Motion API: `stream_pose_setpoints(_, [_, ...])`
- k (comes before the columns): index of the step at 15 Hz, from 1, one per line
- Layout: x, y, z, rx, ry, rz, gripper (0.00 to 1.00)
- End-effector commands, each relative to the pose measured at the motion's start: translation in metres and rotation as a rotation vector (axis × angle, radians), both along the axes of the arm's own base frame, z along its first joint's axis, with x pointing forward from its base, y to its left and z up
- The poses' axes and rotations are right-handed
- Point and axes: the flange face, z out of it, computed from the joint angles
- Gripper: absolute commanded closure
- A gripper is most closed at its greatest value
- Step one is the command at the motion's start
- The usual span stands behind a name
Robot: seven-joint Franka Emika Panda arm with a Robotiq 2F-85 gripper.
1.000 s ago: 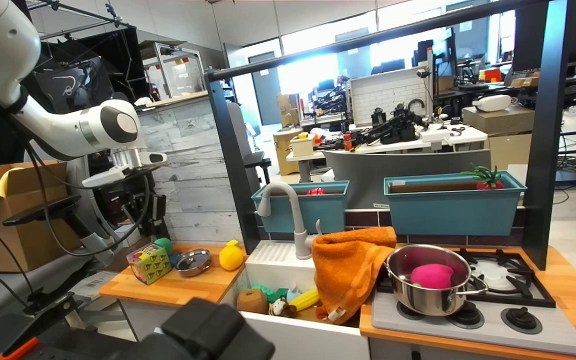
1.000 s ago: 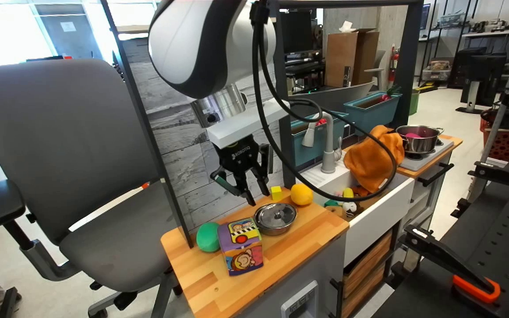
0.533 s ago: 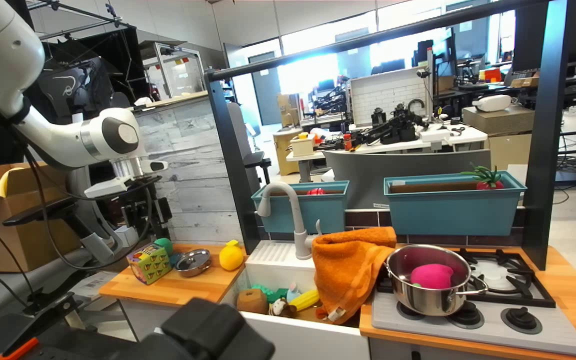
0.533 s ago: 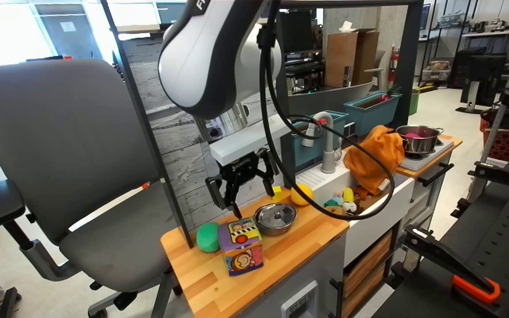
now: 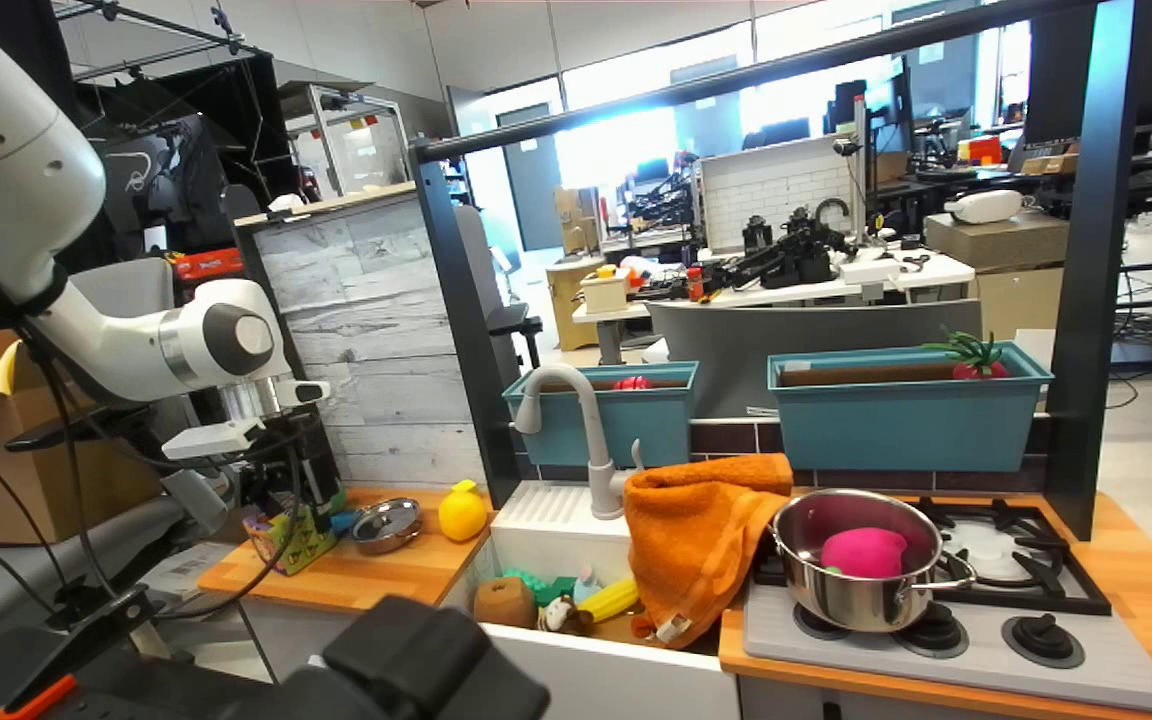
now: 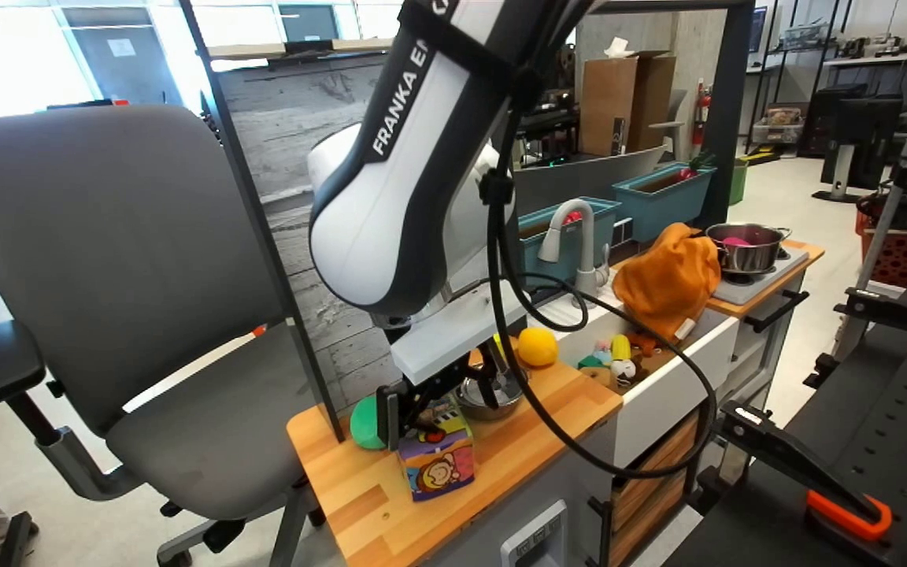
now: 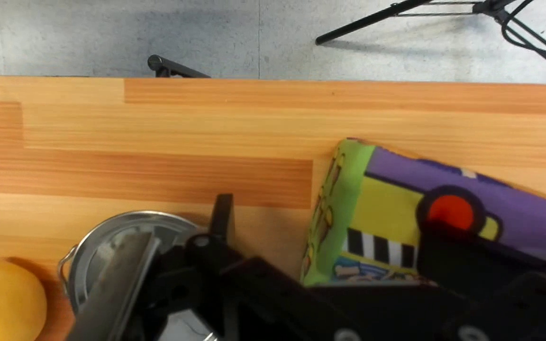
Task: Pick the cube and put it in the sink
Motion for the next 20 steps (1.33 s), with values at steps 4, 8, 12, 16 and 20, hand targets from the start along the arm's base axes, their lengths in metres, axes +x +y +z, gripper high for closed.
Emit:
stream_pose_setpoints(4, [-0.001, 0.004, -0.019, 0.022, -0.011, -0.028, 0.57])
stream_pose_setpoints(8, [0.008, 0.01, -0.006, 0.043, -0.01, -0.039, 0.87])
stream_pose_setpoints(12, [0.019, 0.012, 0.007, 0.059, -0.022, -0.054, 1.0])
stream_pose_setpoints(16, [0.025, 0.014, 0.024, 0.061, -0.017, -0.054, 1.0])
stream_pose_setpoints(20, [0.024, 0.006, 0.054, 0.082, 0.008, -0.047, 1.0])
